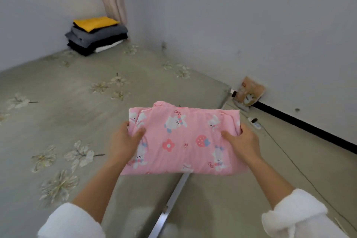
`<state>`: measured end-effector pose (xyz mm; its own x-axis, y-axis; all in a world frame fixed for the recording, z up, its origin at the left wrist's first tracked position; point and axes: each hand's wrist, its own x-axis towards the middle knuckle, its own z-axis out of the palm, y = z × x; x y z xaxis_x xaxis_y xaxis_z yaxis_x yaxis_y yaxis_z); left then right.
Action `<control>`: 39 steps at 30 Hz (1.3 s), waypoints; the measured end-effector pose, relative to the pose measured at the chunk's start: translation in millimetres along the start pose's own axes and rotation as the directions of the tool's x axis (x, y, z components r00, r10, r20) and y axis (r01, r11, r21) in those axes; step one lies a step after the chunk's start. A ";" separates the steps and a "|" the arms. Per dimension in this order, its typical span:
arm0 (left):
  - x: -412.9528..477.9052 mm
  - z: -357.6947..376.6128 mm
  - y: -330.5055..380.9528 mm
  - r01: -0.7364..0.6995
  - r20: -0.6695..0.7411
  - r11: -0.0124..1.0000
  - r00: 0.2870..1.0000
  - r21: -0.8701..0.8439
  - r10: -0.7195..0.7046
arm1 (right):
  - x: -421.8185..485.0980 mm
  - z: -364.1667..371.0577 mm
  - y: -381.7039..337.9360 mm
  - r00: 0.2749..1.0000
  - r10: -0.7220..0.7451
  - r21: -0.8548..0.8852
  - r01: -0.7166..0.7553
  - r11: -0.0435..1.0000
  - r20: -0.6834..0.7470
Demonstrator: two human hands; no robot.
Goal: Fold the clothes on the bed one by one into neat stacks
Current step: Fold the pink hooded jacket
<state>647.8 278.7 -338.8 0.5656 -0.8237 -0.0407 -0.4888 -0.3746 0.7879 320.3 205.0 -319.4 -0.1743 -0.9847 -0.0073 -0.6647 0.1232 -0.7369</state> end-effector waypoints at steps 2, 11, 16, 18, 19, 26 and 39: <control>9.6 34.4 35.6 -0.035 0.031 0.999 0.999 -0.035 0.036 | 31.5 -31.5 19.1 1.000 0.004 0.002 -0.004 1.000 -0.008; 45.3 168.3 159.7 -0.096 0.060 0.995 0.993 -0.036 0.098 | 166.7 -132.6 82.0 0.998 -0.012 -0.009 0.012 1.000 -0.058; 86.9 220.8 211.7 -0.133 0.074 0.991 0.988 -0.002 0.133 | 248.9 -151.5 99.7 0.998 -0.031 -0.001 0.031 1.000 -0.053; 110.1 243.3 230.9 -0.128 0.081 0.992 0.988 -0.007 0.128 | 287.7 -154.8 104.6 0.998 -0.033 0.008 0.033 0.999 -0.049; 123.8 255.4 240.4 -0.126 0.087 0.992 0.988 -0.009 0.126 | 309.0 -155.9 106.4 0.998 -0.037 0.015 0.038 0.999 -0.049; 239.7 349.9 326.8 -0.148 0.094 0.988 0.984 -0.037 0.151 | 473.5 -166.7 108.9 0.999 -0.024 0.089 0.028 0.996 -0.049; 413.4 534.7 501.7 -0.207 0.011 0.977 0.978 -0.054 0.208 | 790.7 -217.0 135.7 0.999 -0.020 0.104 0.023 0.994 -0.035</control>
<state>281.2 -477.4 -288.9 0.4444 -0.8881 0.1174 -0.5589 -0.1724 0.8111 -65.3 -530.0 -278.4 -0.1863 -0.9820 0.0305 -0.5895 0.0868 -0.8031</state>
